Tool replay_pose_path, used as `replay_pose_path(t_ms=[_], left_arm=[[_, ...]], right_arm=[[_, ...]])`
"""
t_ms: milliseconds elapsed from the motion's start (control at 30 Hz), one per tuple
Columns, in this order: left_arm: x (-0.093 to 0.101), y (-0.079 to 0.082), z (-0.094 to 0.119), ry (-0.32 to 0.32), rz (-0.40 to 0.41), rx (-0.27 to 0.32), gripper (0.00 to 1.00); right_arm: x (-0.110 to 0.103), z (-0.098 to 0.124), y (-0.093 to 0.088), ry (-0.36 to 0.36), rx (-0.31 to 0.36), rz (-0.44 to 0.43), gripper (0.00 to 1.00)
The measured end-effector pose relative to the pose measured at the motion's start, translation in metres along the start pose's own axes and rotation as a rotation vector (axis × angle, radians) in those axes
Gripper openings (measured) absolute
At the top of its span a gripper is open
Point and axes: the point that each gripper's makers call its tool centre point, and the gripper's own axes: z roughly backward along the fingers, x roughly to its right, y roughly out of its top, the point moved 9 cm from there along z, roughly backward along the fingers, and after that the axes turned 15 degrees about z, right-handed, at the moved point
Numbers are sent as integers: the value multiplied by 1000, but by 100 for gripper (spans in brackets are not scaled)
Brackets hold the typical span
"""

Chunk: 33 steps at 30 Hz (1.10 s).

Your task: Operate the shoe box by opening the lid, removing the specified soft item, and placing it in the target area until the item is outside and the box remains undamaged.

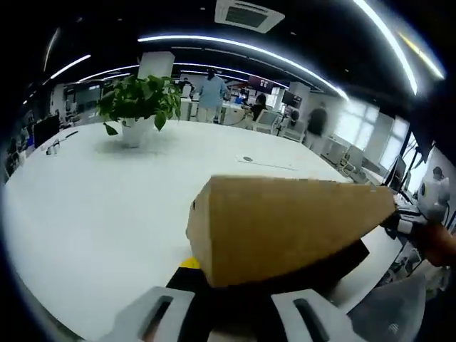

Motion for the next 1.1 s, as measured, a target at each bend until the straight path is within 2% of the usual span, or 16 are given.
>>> replay_pose_path(t_ms=[33,167,267,467,800,1033,1100], left_arm=[[3,-2,2,4,7,-3,17],[10,-9,8,-1,-5,-9,16],[12,-13,12,5,3,-10,15],[7,-13,21,31,14,-8,15],[3,-12,23,47,26,-10,16],[2,-17,27,80,44,-15,16],[-1,-17,29,109,51,-23,16]], right_arm=[[-1,1,-3,6,14,-40,0],[-4,4,-4,31,21,-23,0],[-4,5,-8,39,22,-45,0],[-3,10,-13,43,18,-74,0],[1,12,-16,68,44,-149,0],[1,13,-18,86,42,-160,0],[2,13,-19,91,40,-162,0]])
